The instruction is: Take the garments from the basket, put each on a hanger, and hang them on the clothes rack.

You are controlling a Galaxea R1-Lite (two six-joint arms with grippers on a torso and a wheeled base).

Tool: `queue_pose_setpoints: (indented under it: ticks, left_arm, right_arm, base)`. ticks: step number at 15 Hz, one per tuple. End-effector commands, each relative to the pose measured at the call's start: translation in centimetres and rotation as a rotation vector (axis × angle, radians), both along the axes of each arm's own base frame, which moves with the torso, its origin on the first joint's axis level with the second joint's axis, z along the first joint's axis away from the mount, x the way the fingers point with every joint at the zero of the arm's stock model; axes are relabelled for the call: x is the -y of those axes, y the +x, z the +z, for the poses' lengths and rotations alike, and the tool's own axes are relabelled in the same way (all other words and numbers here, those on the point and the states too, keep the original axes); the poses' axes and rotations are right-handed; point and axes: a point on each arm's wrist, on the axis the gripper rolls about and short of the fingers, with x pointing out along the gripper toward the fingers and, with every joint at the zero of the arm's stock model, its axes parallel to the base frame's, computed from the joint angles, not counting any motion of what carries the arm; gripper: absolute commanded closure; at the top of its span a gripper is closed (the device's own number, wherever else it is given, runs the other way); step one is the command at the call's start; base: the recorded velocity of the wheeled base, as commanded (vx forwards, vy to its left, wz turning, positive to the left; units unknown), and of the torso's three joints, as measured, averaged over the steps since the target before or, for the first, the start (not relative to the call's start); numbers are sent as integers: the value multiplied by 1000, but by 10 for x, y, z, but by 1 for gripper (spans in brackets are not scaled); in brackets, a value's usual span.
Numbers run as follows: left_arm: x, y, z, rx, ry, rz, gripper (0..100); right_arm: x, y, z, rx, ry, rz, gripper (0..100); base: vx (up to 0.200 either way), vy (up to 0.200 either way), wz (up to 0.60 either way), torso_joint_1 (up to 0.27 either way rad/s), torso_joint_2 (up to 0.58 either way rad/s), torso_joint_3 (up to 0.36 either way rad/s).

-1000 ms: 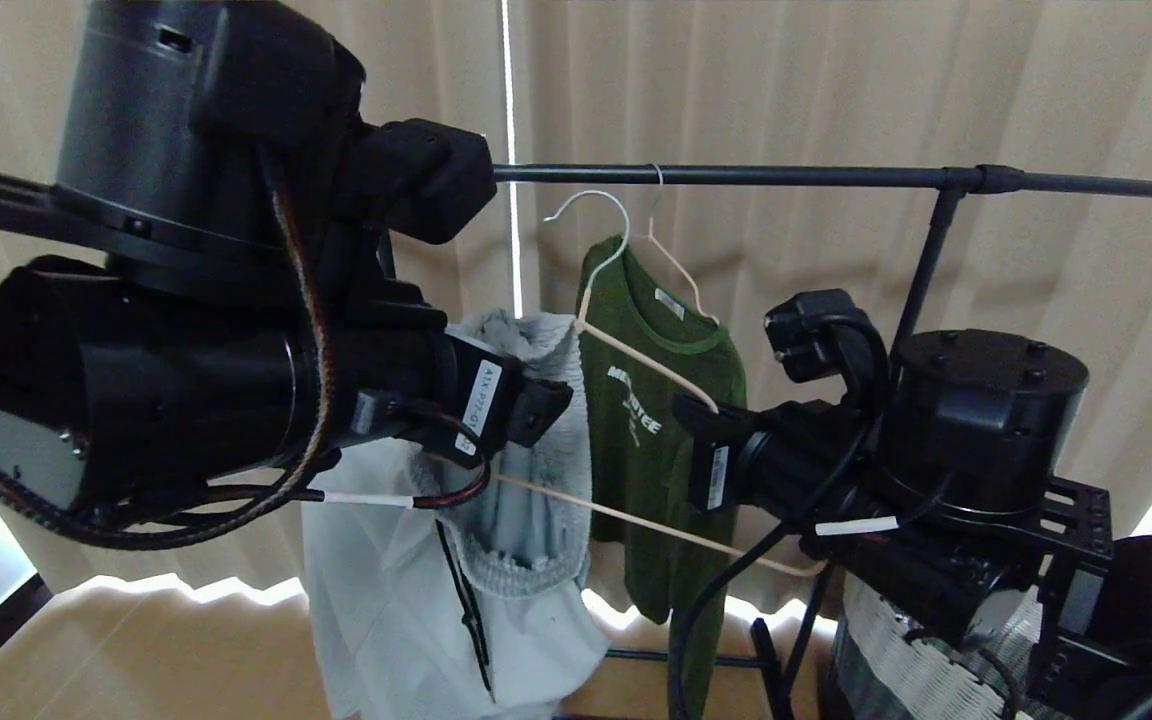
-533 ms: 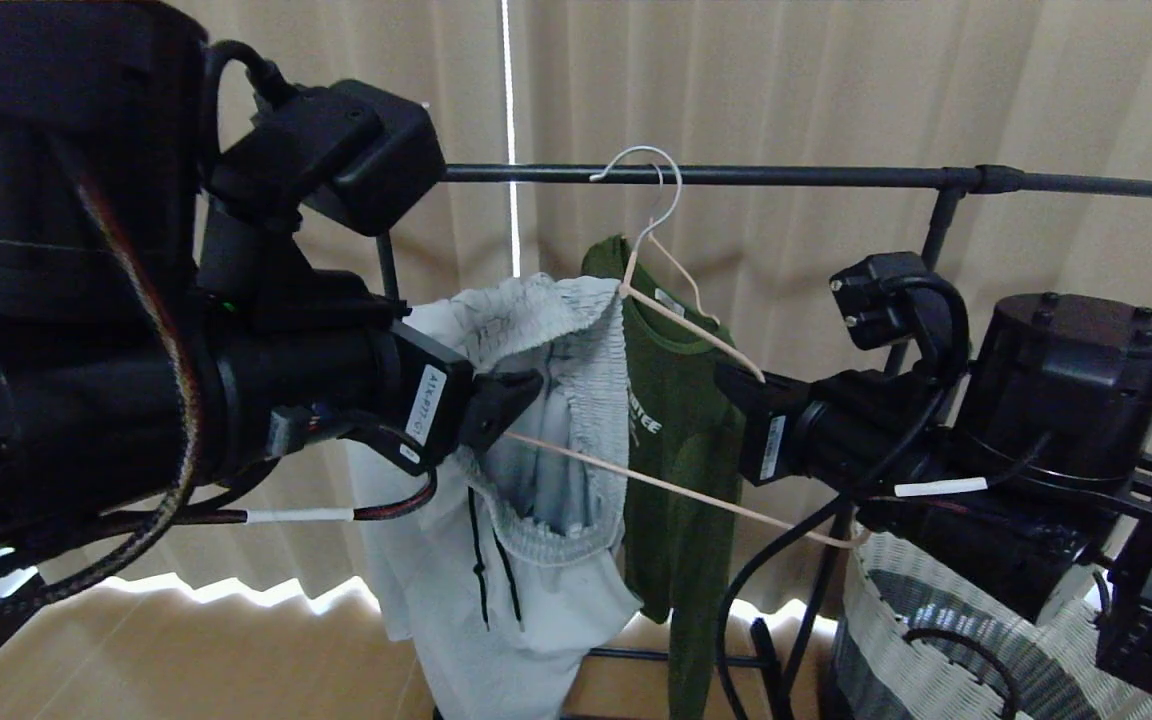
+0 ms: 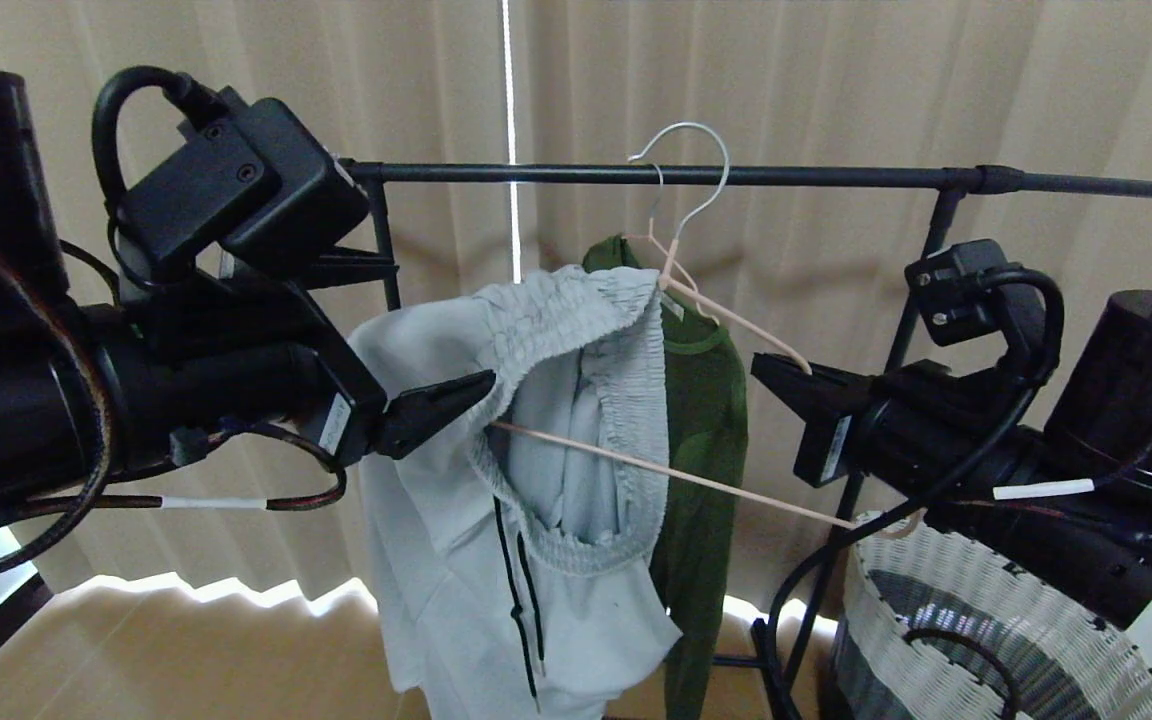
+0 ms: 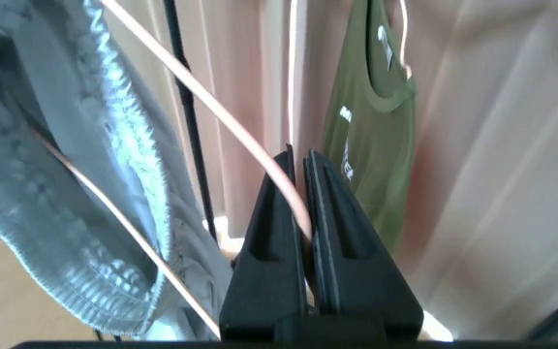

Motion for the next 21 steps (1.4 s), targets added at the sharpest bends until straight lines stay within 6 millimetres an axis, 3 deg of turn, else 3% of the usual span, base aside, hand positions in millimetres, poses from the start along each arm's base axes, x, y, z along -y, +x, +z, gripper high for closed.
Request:
queue_pose_setpoints:
  ticks: [1, 8, 17, 18, 21]
  left_arm:
    - [2, 7, -7, -22, 15, 7, 0]
    - [20, 32, -19, -5, 10, 2, 0]
    - [21, 34, -27, 9, 70, -13, 0]
    - [20, 33, -28, 6, 77, -14, 100]
    - [20, 33, -29, 6, 79, -14, 100]
  right_arm:
    - [0, -2, -6, 3, -14, 32, 100]
    - [-6, -5, -12, 18, -31, 104, 100]
    - [-8, -14, -15, 48, -41, 177, 100]
    - [-8, -15, -15, 60, -34, 184, 100]
    - [-8, -16, -17, 65, -35, 200, 100]
  base:
    - [0, 0, 0, 0, 0, 0]
    - [0, 0, 0, 0, 0, 0]
    - [0, 0, 0, 0, 0, 0]
    - [0, 0, 0, 0, 0, 0]
    - [0, 0, 0, 0, 0, 0]
